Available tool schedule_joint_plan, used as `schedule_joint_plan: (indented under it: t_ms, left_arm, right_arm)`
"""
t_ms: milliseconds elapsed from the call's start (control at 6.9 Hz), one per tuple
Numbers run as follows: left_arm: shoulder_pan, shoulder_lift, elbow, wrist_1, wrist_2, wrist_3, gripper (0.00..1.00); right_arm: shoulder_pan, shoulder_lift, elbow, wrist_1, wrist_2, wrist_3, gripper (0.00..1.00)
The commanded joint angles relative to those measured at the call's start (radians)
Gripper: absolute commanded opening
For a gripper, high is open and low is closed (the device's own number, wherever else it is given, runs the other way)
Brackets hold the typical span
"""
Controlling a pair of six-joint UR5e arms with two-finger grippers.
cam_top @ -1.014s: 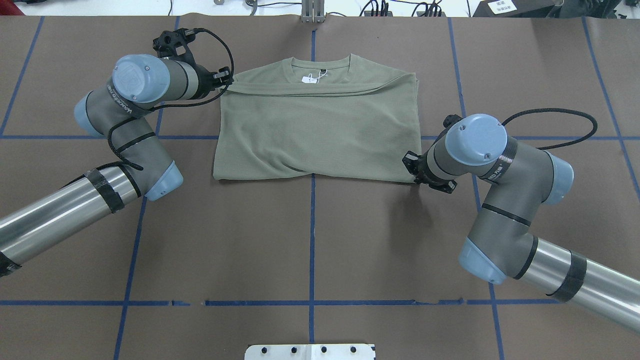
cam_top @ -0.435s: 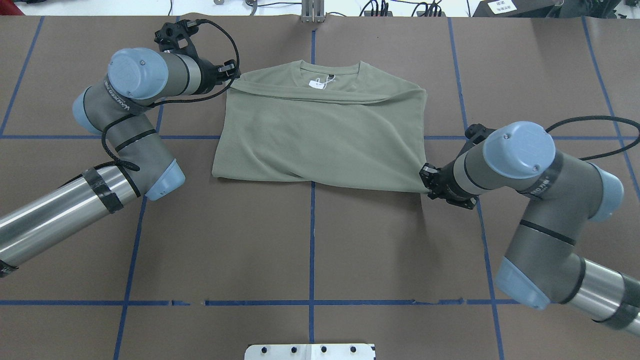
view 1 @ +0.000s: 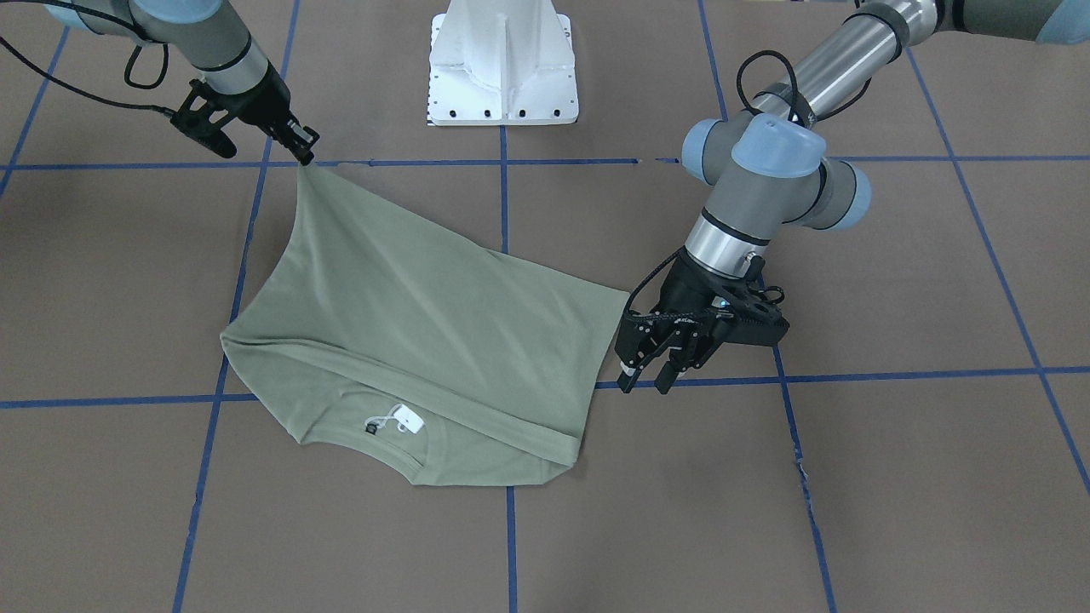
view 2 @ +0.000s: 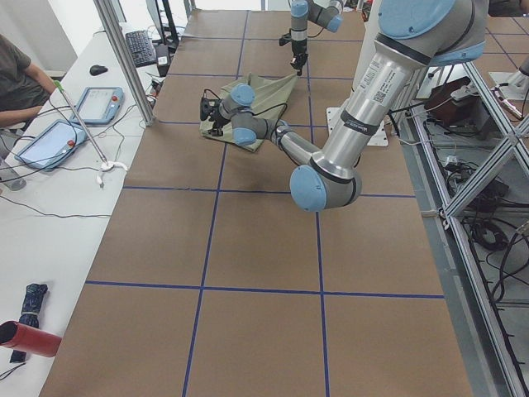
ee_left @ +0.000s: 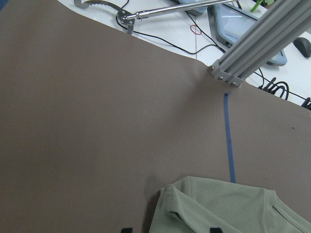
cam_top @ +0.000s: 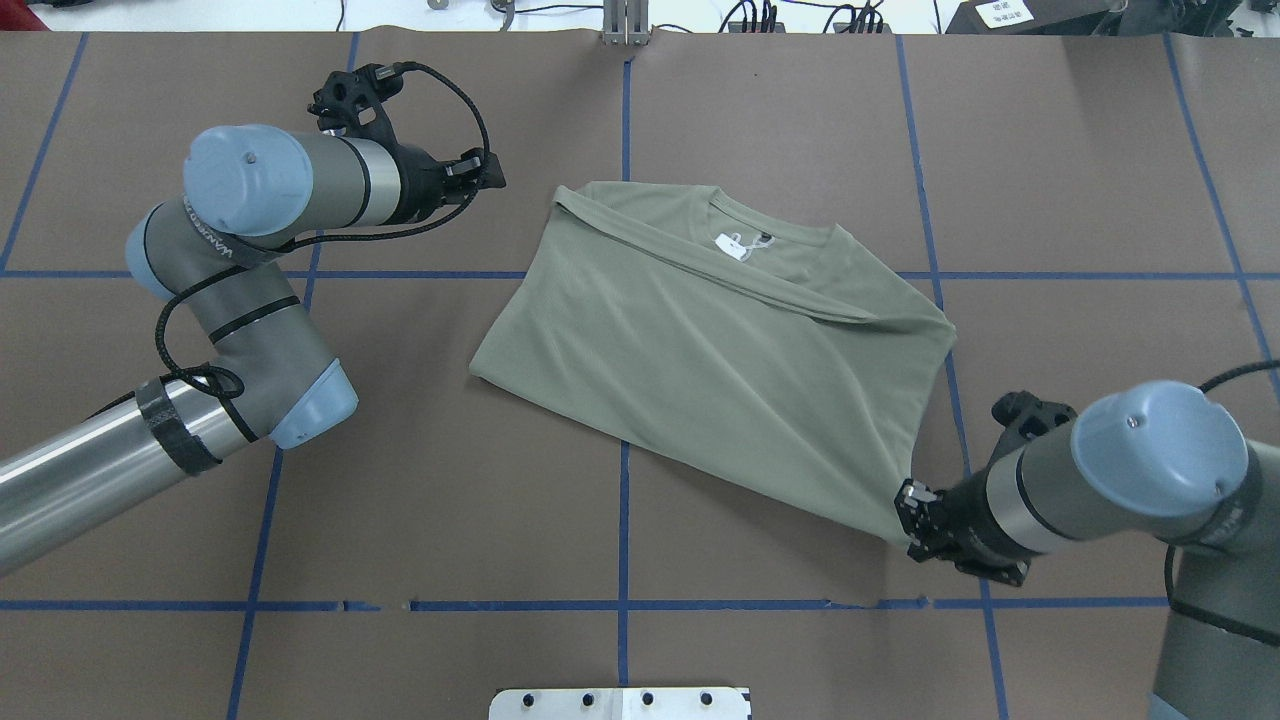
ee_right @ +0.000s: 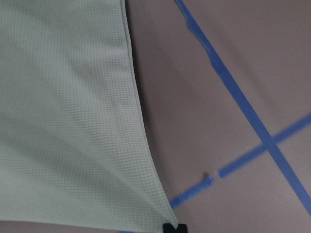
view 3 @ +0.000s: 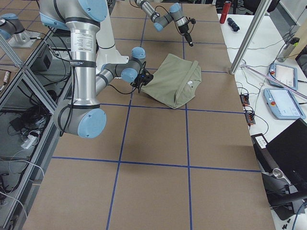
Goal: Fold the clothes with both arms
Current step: 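Pull the shirt toward the robot with the right gripper while the left gripper lowers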
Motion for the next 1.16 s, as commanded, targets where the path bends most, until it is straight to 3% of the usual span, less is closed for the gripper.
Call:
schedule_joint_plan:
  t_ms: [0,290,435,725,870,1014]
  left_arm:
    - [0.042,0.054,-0.103,0.003,-0.049,-0.13,0.62]
    - [0.078,0.125,-0.186,0.003,-0.049,-0.176,0.65]
    - [0.113,0.133,-0.2,0.004,-0.044,-0.228,0.66]
    - [0.183,0.151,-0.253,0.047,-0.04,-0.313,0.71]
    - [0.232,0.156,-0.337,0.229,-0.014,-0.331,0.72]
    - [0.322,0.157,-0.37,0.334,0.076,-0.34,0.72]
  right_arm:
    - [-0.242,-0.053,0.055,0.001,0.004,0.162,0.0]
    - [-0.367,-0.053,0.087,0.001,-0.023,0.193,0.12]
    - [-0.404,-0.055,0.087,0.001,-0.063,0.206,0.99]
    - [-0.365,-0.051,0.087,0.0,-0.092,0.223,1.0]
    - [-0.279,-0.048,0.092,0.0,-0.121,0.224,1.0]
    - [-0.156,-0.038,0.095,0.001,-0.12,0.221,1.0]
